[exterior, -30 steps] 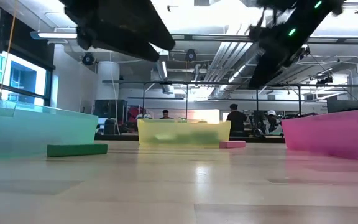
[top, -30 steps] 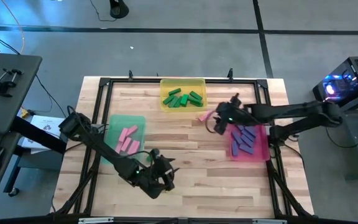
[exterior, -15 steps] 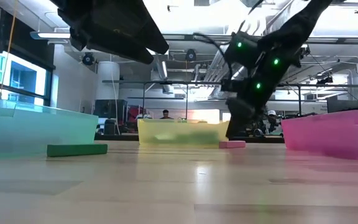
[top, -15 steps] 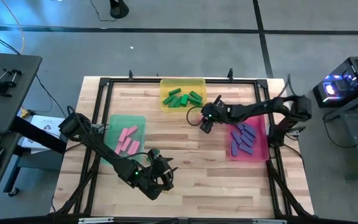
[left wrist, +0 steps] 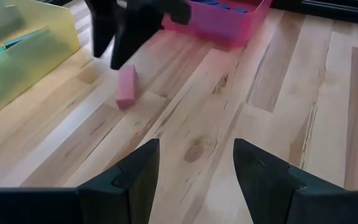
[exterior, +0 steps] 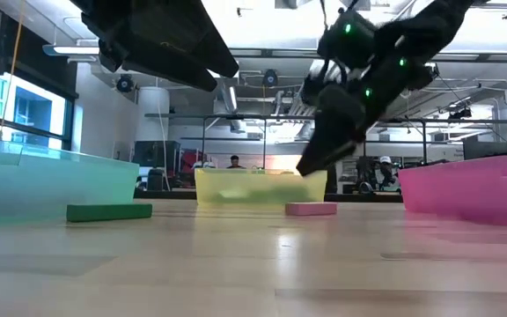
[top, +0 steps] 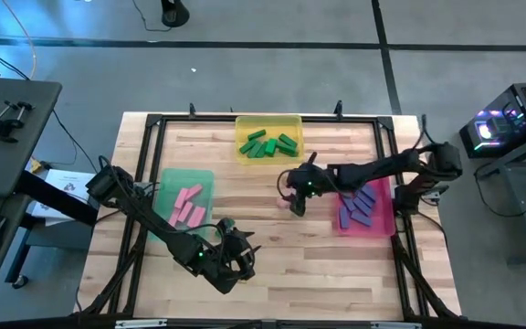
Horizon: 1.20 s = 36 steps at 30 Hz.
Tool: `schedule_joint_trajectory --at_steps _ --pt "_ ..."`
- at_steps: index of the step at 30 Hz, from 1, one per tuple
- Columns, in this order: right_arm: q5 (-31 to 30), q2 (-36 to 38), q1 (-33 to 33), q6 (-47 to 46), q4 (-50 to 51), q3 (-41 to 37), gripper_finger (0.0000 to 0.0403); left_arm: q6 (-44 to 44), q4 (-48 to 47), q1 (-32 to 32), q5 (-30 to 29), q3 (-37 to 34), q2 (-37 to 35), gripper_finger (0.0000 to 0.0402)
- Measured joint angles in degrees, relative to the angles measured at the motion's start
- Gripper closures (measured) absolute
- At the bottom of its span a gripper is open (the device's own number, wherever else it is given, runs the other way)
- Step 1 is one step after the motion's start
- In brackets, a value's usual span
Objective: Sort blocks
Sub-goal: Put the pink block into the blue bin
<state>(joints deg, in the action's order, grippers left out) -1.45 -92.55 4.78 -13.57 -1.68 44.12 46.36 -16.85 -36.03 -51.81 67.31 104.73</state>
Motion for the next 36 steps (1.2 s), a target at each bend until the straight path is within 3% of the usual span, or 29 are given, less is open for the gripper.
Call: schedule_joint_trajectory --at_steps 7,13,15,20,23,27,30,33,36 --pt "2.46 0.03 -1.31 19.54 -0.12 0.02 0.0192 -0.05 -0.05 0.00 0.00 0.00 0.00 0.0209" --pt "14.92 -5.28 1.52 30.36 -3.33 0.02 0.0192 -0.91 0.30 0.00 0.09 0.00 0.02 0.0209" --pt "16.46 -7.07 2.31 31.66 -3.39 0.02 0.0192 -0.93 0.44 0.00 0.10 0.00 0.04 0.0209" --pt "16.95 -10.34 2.69 31.91 -3.44 0.15 0.0208 -0.53 0.45 0.00 0.14 0.00 0.04 0.0209" --pt "15.52 -11.40 2.00 28.59 -3.67 0.24 0.0246 -0.53 0.72 0.02 -0.48 0.00 0.04 0.0209" --pt "13.68 -11.50 0.11 24.42 -5.40 0.19 0.0325 -3.31 1.80 0.01 -3.99 0.00 0.04 0.0209" --pt "13.32 -11.73 -2.68 22.62 -8.38 0.11 0.0329 -4.04 2.17 -0.48 -8.02 0.00 0.04 0.0209" --pt "15.13 -11.96 -6.12 20.24 -16.17 -2.29 0.0329 -4.15 2.13 -1.37 -10.08 0.00 0.04 0.0209" --pt "15.21 -12.15 -9.28 15.65 -30.99 -6.70 0.0329 -4.64 4.03 -2.47 -11.23 -0.76 0.04 0.0209"
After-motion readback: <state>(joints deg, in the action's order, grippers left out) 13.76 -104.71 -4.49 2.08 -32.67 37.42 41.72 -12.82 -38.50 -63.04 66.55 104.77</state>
